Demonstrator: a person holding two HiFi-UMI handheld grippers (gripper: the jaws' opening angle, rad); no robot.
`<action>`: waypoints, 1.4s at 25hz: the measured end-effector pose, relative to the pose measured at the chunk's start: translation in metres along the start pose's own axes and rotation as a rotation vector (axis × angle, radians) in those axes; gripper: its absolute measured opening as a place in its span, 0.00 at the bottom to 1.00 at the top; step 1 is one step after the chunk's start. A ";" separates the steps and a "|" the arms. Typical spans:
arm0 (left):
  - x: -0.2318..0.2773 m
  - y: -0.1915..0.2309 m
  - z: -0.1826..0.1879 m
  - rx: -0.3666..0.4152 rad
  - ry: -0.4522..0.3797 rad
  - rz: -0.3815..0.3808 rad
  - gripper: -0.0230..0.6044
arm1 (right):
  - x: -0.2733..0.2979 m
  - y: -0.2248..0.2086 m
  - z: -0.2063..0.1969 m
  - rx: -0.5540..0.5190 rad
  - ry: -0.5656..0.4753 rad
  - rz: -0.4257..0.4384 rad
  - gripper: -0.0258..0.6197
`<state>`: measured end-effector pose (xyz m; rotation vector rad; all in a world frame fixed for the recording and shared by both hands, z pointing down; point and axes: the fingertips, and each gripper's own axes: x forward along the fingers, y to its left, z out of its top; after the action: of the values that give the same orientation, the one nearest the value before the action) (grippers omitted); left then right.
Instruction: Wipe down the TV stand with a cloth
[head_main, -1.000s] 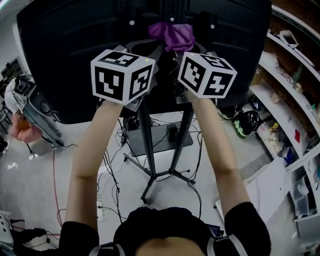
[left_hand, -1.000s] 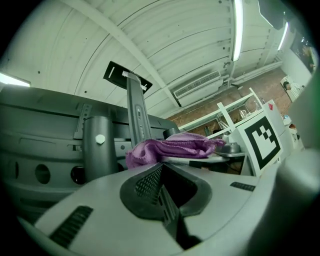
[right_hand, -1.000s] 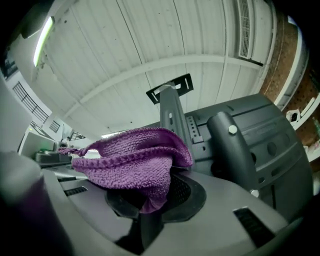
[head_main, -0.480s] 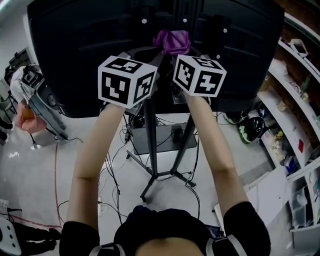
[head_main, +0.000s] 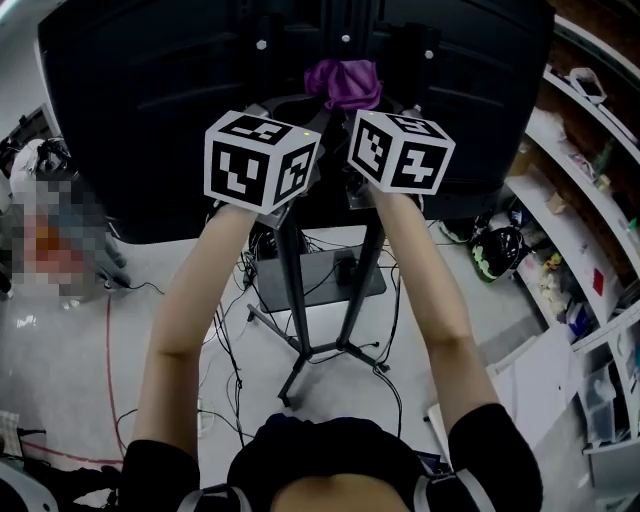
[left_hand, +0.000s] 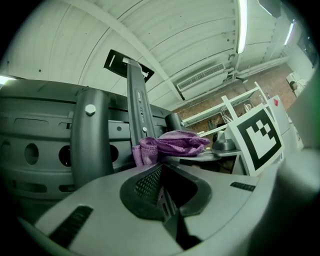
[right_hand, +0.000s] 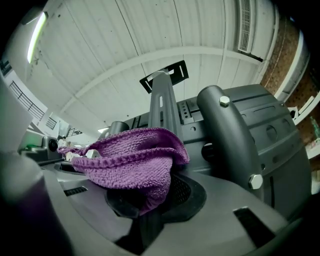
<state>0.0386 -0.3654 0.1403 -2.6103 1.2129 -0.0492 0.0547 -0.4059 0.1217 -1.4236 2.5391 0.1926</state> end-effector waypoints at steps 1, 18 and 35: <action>0.003 -0.002 0.000 0.000 0.000 -0.005 0.05 | -0.002 -0.004 0.000 -0.003 0.000 -0.012 0.14; 0.024 -0.018 -0.003 0.004 0.014 -0.039 0.05 | -0.018 -0.033 0.004 -0.027 -0.015 -0.080 0.14; 0.036 -0.059 0.032 0.017 -0.060 -0.101 0.05 | -0.054 -0.051 0.038 -0.041 -0.097 -0.047 0.14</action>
<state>0.1108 -0.3494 0.1214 -2.6362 1.0554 -0.0003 0.1300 -0.3799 0.0986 -1.4502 2.4352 0.3001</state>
